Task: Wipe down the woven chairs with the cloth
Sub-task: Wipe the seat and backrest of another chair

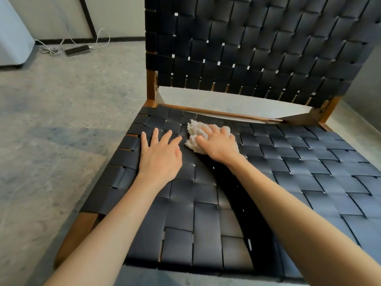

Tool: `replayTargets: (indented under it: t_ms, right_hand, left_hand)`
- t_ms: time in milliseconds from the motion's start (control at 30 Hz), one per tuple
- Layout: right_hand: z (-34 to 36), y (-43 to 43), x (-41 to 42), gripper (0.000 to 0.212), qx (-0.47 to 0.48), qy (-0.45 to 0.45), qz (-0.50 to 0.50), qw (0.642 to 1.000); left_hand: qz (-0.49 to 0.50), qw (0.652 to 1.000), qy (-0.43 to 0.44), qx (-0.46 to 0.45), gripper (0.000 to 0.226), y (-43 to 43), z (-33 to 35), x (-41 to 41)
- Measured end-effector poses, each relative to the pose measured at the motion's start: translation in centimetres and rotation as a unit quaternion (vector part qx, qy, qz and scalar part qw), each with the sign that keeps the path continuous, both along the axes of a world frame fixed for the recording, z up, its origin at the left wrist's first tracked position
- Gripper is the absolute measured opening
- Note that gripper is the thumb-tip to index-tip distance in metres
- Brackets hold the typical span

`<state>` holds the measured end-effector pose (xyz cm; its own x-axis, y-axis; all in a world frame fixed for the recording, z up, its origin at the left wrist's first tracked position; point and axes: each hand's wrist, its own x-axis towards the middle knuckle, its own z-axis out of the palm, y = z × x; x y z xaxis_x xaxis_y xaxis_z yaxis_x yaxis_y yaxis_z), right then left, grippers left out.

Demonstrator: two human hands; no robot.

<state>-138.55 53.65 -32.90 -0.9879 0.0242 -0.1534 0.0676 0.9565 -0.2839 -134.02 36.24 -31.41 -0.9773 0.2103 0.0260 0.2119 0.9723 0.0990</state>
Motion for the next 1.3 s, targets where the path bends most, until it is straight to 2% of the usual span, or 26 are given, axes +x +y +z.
replayTargets:
  t_ms: [233, 467, 700, 900, 1033, 1300]
  right_hand:
    - [3.7, 0.4, 10.7, 0.052, -0.007, -0.022, 0.068, 0.997]
    - [6.4, 2.6, 19.0, 0.050, 0.006, -0.003, 0.120, 0.993]
    - [6.9, 4.3, 22.9, 0.057, 0.004, 0.026, 0.117, 0.993]
    - [4.3, 4.7, 19.0, 0.050, 0.029, 0.030, 0.053, 0.998]
    - [2.7, 5.6, 13.2, 0.056, 0.049, 0.002, 0.023, 0.999]
    - [-0.2, 6.6, 3.6, 0.061, 0.066, 0.011, -0.014, 0.998]
  left_hand:
    - [0.038, 0.998, -0.056, 0.004, 0.048, 0.5, 1.5, 2.0]
    - [0.047, 0.994, -0.099, 0.029, 0.048, 2.2, 2.8, 6.3]
    - [0.018, 0.996, -0.080, 0.031, 0.047, 5.2, 2.8, 8.3]
    - [0.017, 0.997, -0.072, 0.016, 0.048, 5.1, 2.5, 8.0]
    - [0.014, 0.998, -0.068, 0.007, 0.047, 6.1, 2.2, 7.2]
    - [-0.001, 0.996, -0.088, 0.004, 0.049, 7.8, 0.7, 3.7]
